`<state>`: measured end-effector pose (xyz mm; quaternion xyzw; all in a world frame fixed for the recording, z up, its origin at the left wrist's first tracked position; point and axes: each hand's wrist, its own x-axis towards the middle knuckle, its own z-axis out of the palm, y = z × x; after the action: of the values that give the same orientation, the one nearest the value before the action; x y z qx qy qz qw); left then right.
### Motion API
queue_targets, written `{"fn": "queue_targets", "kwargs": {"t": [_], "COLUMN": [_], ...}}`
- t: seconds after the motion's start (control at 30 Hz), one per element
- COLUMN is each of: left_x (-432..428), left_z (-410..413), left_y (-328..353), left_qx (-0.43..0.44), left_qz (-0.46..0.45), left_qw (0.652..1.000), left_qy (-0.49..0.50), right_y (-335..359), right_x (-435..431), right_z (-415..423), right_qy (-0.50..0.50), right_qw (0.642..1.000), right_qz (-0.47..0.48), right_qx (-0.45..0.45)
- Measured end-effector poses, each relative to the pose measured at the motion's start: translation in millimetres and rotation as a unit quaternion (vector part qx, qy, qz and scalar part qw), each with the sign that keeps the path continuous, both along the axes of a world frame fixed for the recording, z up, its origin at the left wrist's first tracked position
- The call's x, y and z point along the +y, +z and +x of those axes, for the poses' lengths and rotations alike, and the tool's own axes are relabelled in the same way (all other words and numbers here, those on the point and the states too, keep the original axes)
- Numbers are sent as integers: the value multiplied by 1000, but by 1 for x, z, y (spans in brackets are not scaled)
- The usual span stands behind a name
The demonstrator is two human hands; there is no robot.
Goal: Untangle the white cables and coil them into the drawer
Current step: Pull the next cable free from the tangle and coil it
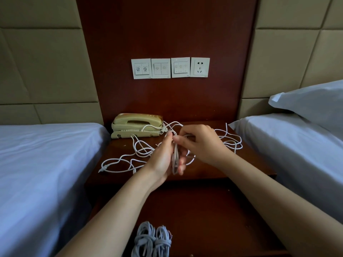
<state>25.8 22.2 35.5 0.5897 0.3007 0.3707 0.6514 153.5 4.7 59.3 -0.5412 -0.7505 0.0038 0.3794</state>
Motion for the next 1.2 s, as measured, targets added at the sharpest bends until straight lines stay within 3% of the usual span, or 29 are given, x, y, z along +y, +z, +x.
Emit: {"fn": "queue_targets", "kwargs": {"t": [0.2,0.43,0.67,0.9,1.07,1.2], "left_x": [-6,-7,-7,-3,7,14], "left_z": [0,-3,-5,-4,-4,-7], "left_y": [6,16,19,11,10,10], "left_qx": [-13,31,11,-78,-150,-174], "left_qz": [-45,-19,-29,-30,-63,-79], "left_qw": [996,994,991,995,987,982], "left_qy": [-75,-106,-130,-50,-13,4], "right_y": [-6,-5,-10,-27,-28,-31], "right_x": [10,9,13,25,19,17], "right_z": [15,16,8,7,3,3], "right_qy": [7,-3,-2,8,-15,4], "right_qw": [994,992,986,974,912,896], "right_qz": [-6,25,29,-133,-286,-341], "right_qx": [109,124,165,185,294,285]}}
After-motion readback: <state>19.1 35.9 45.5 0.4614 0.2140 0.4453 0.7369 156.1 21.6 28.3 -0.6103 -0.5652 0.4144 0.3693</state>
